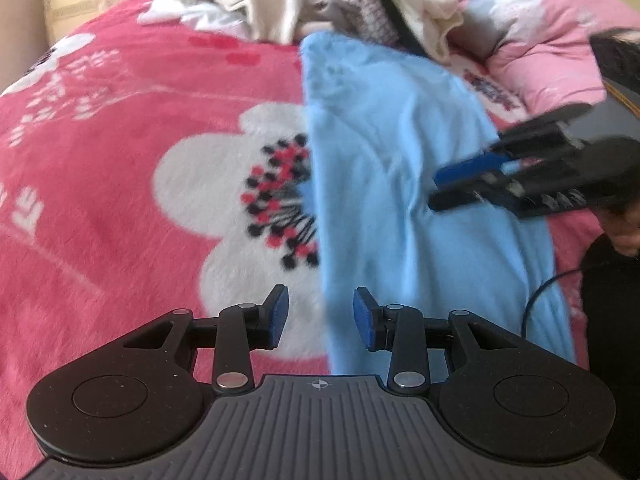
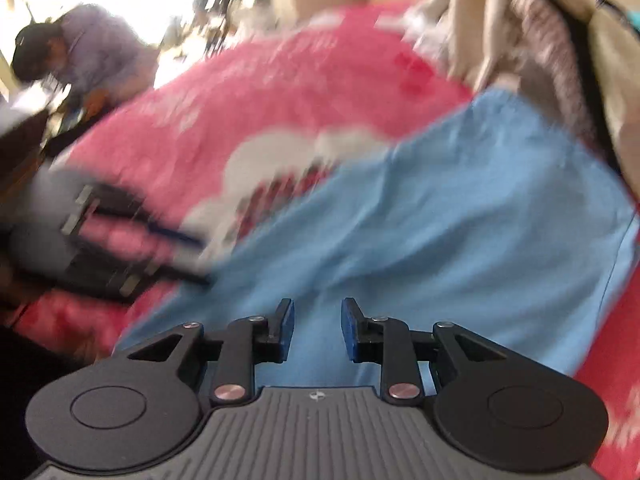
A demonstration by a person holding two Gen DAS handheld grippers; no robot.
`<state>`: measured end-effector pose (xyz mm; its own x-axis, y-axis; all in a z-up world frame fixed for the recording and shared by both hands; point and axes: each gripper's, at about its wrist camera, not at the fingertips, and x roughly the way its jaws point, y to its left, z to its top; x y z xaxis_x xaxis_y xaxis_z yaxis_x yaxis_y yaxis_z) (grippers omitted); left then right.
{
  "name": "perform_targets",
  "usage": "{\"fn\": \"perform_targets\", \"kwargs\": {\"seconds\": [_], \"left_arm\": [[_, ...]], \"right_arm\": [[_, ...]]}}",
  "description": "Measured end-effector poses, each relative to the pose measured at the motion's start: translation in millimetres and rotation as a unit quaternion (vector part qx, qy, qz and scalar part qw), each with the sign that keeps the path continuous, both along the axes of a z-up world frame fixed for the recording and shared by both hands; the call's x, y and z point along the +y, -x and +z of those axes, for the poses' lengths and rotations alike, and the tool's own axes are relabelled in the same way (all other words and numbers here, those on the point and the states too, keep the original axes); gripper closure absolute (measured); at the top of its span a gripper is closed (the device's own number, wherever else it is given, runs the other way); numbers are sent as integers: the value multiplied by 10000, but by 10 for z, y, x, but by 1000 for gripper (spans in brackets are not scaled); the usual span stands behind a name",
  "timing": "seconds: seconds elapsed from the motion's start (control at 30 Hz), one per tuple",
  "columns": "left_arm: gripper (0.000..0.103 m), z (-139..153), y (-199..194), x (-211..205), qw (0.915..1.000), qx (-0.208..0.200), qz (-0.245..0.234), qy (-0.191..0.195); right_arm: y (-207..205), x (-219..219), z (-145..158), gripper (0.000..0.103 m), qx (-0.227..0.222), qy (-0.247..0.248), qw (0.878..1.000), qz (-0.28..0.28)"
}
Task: Fold clothes
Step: 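Open the right gripper and lift both grippers above the folded shirt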
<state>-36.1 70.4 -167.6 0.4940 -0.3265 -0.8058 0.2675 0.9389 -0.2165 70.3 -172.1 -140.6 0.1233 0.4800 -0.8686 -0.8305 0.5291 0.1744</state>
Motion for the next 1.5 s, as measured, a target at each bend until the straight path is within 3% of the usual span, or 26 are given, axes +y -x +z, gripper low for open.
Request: {"fn": "perform_targets", "kwargs": {"seconds": [0.1, 0.17, 0.3, 0.4, 0.5, 0.6, 0.67, 0.77, 0.83, 0.9, 0.97, 1.03, 1.13, 1.17, 1.2, 1.27, 1.33, 1.37, 1.5], "left_arm": [[68, -62, -38, -186, 9992, -65, -312, -259], [67, -188, -12, -308, 9940, -221, -359, -1013], [67, -128, 8, -109, 9952, -197, 67, -959], [69, 46, 27, -48, 9918, -605, 303, -1085], [67, 201, 5, -160, 9943, -876, -56, -608], [65, 151, -17, -433, 9936, -843, -719, -202], [65, -45, -89, -570, 9943, -573, -898, -45], [65, -264, -242, -443, 9972, -321, -648, 169], [66, -201, -322, -205, 9981, -184, -34, 583], [66, -90, -408, -19, 9916, -133, 511, 1183], [64, 23, -563, -97, 9849, -207, 374, 1675], [63, 28, -751, -320, 9874, -271, 77, 1556], [63, -184, -1003, -512, 9948, -332, -132, 953], [73, -263, -1058, -479, 9967, -382, -67, 711], [80, -306, -1098, -369, 9961, -381, -34, 795], [80, -285, -1111, -121, 9932, -294, 254, 1101], [75, -200, -1096, -28, 9933, -381, 452, 989], [65, -129, -1108, -48, 9932, -497, 416, 966], [64, 56, -1275, -240, 9914, -816, 131, 1012]], "right_arm": [[153, -14, -203, 75, -86, 929, 9953, 252], [202, -112, -148, 75, -74, 1089, 9939, 183], [211, -220, 5, 75, -212, 1088, 9938, -84], [218, -199, 80, 75, -441, 773, 9959, -131], [169, -132, 18, 75, -445, 624, 9967, -263], [119, -171, -55, 75, -468, 667, 9957, -446], [91, -253, -61, 75, -491, 719, 9945, -584], [27, -475, 28, 75, -586, 792, 9915, -852], [-52, -566, 100, 75, -662, 649, 9903, -1033], [-153, -526, 109, 75, -674, 350, 9904, -1154], [-291, -414, 66, 75, -615, 84, 9898, -1282], [-448, -321, -93, 75, -454, -63, 9889, -1414], [-573, -497, -252, 83, -182, -79, 9868, -1608], [-589, -580, -220, 83, -150, -52, 9850, -1716], [-603, -666, -166, 82, -231, 104, 9823, -1857], [-657, -827, -36, 82, -298, 156, 9779, -2062], [-778, -843, 82, 81, -454, -117, 9756, -2145], [-839, -851, 141, 81, -532, -254, 9740, -2186], [-1193, -720, -3, 81, -735, -585, 9647, -2459]]}}
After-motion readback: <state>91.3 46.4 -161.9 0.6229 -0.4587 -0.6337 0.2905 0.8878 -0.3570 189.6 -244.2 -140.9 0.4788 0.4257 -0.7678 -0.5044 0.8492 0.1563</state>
